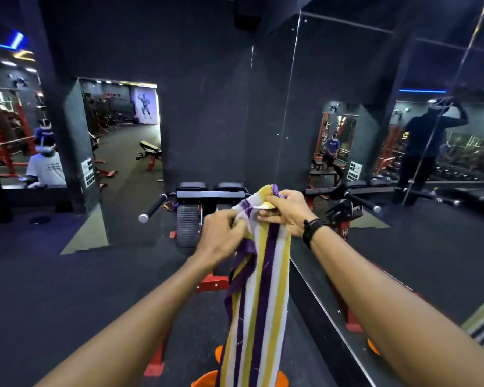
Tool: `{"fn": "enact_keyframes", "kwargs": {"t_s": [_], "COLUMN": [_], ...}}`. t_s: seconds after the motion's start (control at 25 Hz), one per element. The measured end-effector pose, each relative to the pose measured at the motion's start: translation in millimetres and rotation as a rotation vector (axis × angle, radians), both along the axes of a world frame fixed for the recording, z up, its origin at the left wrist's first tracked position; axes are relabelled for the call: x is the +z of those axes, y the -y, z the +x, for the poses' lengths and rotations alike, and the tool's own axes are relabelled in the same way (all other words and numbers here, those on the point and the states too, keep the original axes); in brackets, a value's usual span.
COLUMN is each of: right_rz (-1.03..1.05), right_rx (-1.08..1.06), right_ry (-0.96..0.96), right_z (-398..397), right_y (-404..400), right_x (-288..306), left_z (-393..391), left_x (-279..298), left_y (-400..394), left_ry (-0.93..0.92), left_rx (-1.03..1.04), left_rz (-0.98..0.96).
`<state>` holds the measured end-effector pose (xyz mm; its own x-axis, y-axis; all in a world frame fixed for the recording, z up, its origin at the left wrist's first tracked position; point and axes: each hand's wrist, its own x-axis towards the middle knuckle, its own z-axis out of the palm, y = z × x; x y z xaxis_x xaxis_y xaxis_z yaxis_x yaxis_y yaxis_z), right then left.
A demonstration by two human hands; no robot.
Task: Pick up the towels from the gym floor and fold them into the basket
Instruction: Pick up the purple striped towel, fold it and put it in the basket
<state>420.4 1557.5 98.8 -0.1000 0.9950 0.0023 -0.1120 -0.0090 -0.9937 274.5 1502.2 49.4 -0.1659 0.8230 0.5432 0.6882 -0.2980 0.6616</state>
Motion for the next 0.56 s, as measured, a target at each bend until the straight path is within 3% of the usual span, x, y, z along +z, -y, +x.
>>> {"fn": "enact_keyframes", "kwargs": {"t_s": [0.08, 0.12, 0.24, 0.28, 0.36, 0.48, 0.56], "right_rz": [0.024, 0.071, 0.260, 0.277, 0.347, 0.616, 0.749], "right_rx": [-0.025, -0.050, -0.105, -0.069, 0.080, 0.142, 0.177], "right_ry": [0.168, 0.351, 1.181, 1.318, 1.234, 0.743, 0.557], "right_z": [14, 21, 35, 38, 45, 36, 18], "right_y": [-4, -6, -12, -11, -13, -1, 10], "right_x": [-7, -11, -18, -21, -30, -31, -23], "left_z": [-17, -23, -31, -32, -36, -39, -36], "left_x": [16, 22, 37, 40, 51, 62, 61], "left_y": [-10, -16, -30, -35, -40, -40, -40], "left_ry": [0.124, 0.137, 0.229, 0.292, 0.394, 0.353, 0.298], "left_rx": [0.001, -0.018, -0.089, -0.107, -0.159, -0.302, -0.346], "left_rz": [0.039, 0.043, 0.055, 0.065, 0.074, 0.025, -0.004]}}
